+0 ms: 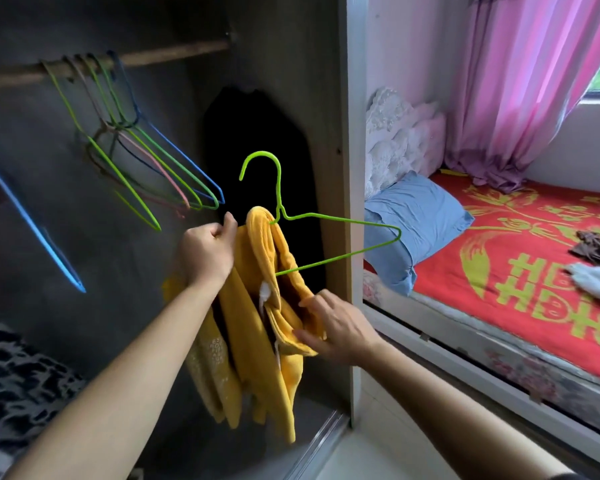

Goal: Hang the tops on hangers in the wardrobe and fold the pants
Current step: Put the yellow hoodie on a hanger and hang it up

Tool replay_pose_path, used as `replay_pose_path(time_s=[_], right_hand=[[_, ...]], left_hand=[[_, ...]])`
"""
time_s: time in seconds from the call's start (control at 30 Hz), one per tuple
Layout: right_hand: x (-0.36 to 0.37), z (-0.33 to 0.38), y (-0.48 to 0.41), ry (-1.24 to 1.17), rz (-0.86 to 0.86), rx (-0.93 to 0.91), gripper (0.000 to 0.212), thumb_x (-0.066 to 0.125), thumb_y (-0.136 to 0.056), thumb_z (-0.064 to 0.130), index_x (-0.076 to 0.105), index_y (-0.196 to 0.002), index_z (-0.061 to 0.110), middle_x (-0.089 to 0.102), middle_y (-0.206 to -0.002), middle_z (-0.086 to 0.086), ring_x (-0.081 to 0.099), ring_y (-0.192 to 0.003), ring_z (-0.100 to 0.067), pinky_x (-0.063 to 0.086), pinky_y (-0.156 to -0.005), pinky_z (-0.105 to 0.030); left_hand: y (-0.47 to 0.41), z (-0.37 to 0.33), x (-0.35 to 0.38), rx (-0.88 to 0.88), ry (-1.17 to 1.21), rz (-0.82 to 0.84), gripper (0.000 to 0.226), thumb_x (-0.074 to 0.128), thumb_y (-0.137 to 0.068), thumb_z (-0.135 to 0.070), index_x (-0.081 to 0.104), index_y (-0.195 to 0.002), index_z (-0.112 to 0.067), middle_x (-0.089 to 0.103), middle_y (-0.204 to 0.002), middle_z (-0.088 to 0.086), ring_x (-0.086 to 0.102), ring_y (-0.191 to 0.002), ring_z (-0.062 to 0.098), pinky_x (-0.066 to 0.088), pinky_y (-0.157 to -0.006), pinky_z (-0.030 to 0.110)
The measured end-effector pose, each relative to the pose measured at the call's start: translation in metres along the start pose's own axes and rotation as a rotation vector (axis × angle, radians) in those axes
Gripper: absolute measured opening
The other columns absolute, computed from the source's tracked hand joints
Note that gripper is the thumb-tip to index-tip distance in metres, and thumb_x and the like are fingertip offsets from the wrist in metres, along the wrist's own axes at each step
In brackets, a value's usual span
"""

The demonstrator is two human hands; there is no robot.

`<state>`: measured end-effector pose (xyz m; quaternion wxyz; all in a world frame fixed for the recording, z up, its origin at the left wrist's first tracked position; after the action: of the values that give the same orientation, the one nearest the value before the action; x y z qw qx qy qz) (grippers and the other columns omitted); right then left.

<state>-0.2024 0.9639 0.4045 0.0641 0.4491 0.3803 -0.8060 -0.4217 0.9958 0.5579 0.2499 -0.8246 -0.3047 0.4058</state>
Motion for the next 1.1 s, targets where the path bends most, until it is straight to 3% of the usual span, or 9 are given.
replay_pose_path(time_s=[0.07,0.13,0.3,0.4,0.53,0.7,0.9,1.0,1.1], right_hand=[[0.025,0.013,0.002,-0.008,0.175,-0.003,0.079,0.051,-0.089,0.072,0.029,-0.149,0.025,0.048,-0.138,0.002,0.052,-0.119,-0.014,0.052,-0.097,-0.030],[0.039,0.023,-0.001,-0.015,0.217,0.018,0.082,0.057,-0.089,0.062,0.022,-0.153,0.024,0.045,-0.145,0.000,0.046,-0.130,-0.018,0.043,-0.110,-0.037],[0.039,0.035,-0.010,0.026,0.105,-0.054,0.051,0.069,-0.088,0.035,0.046,-0.132,0.026,0.060,-0.113,0.003,0.056,-0.098,-0.015,0.054,-0.086,-0.038],[0.027,0.026,-0.004,0.074,0.023,-0.107,0.042,0.058,-0.096,0.040,0.046,-0.135,0.028,0.057,-0.112,-0.002,0.055,-0.095,-0.017,0.056,-0.077,-0.037],[-0.001,0.001,-0.004,0.103,0.012,-0.209,0.048,0.047,-0.102,0.047,0.047,-0.145,0.025,0.054,-0.117,-0.011,0.054,-0.102,-0.024,0.052,-0.083,-0.034],[-0.027,-0.014,-0.007,0.176,0.039,-0.269,0.043,0.029,-0.107,0.044,0.049,-0.137,0.021,0.058,-0.119,-0.010,0.062,-0.100,-0.025,0.056,-0.064,-0.029],[-0.048,-0.017,-0.010,0.164,-0.021,-0.209,0.027,0.067,-0.092,0.031,0.059,-0.113,0.016,0.061,-0.097,-0.007,0.064,-0.069,-0.021,0.055,-0.055,-0.026],[-0.059,-0.029,-0.007,0.125,-0.147,0.017,0.046,0.085,-0.075,0.023,0.057,-0.110,0.015,0.055,-0.107,-0.015,0.063,-0.065,-0.028,0.051,-0.056,-0.026],[-0.068,-0.036,-0.006,0.080,-0.225,0.205,0.042,0.087,-0.073,0.020,0.065,-0.105,0.005,0.057,-0.120,-0.023,0.065,-0.072,-0.032,0.057,-0.062,-0.039]], left_hand=[[0.001,-0.003,-0.004,-0.007,0.022,-0.013,0.051,0.055,-0.097,-0.039,0.044,-0.050,-0.024,0.037,-0.044,-0.013,0.038,-0.042,0.007,0.025,-0.042,0.024],[0.002,-0.006,-0.007,0.004,0.049,-0.015,0.052,0.051,-0.096,-0.044,0.046,-0.049,-0.023,0.044,-0.045,-0.006,0.044,-0.044,0.016,0.029,-0.044,0.030],[-0.004,0.008,-0.022,-0.056,0.052,-0.032,0.057,0.044,-0.092,-0.052,0.053,-0.051,-0.013,0.058,-0.055,0.017,0.055,-0.057,0.039,0.047,-0.053,0.044],[-0.006,0.033,-0.033,-0.080,-0.031,-0.088,0.058,0.042,-0.090,-0.048,0.062,-0.063,0.000,0.058,-0.063,0.029,0.056,-0.064,0.047,0.047,-0.057,0.049],[0.002,0.063,-0.038,-0.097,-0.062,-0.091,0.055,0.042,-0.088,-0.041,0.065,-0.067,0.004,0.059,-0.064,0.030,0.055,-0.062,0.047,0.043,-0.055,0.046],[0.006,0.077,-0.035,-0.040,-0.102,-0.065,0.052,0.040,-0.088,-0.038,0.062,-0.060,0.000,0.057,-0.059,0.028,0.050,-0.054,0.043,0.036,-0.051,0.039],[0.001,0.094,-0.031,-0.036,-0.186,-0.030,0.051,0.043,-0.089,-0.039,0.067,-0.063,-0.002,0.061,-0.063,0.024,0.046,-0.052,0.034,0.036,-0.048,0.033],[0.001,0.095,-0.030,-0.019,-0.169,-0.035,0.048,0.047,-0.089,-0.034,0.064,-0.058,-0.002,0.058,-0.057,0.022,0.033,-0.045,0.021,0.026,-0.045,0.025],[-0.001,0.095,-0.029,-0.023,-0.183,-0.051,0.046,0.048,-0.087,-0.032,0.065,-0.059,0.002,0.057,-0.057,0.025,0.038,-0.047,0.030,0.021,-0.044,0.026]])
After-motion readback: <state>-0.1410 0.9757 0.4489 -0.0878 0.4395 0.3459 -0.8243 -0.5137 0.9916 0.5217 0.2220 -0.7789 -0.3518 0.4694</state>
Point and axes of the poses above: each hand's wrist, its own y-axis away from the middle knuckle, its own x-axis out of the palm, z = x × y, the point moved 5 cm from there along -y, towards the middle knuckle
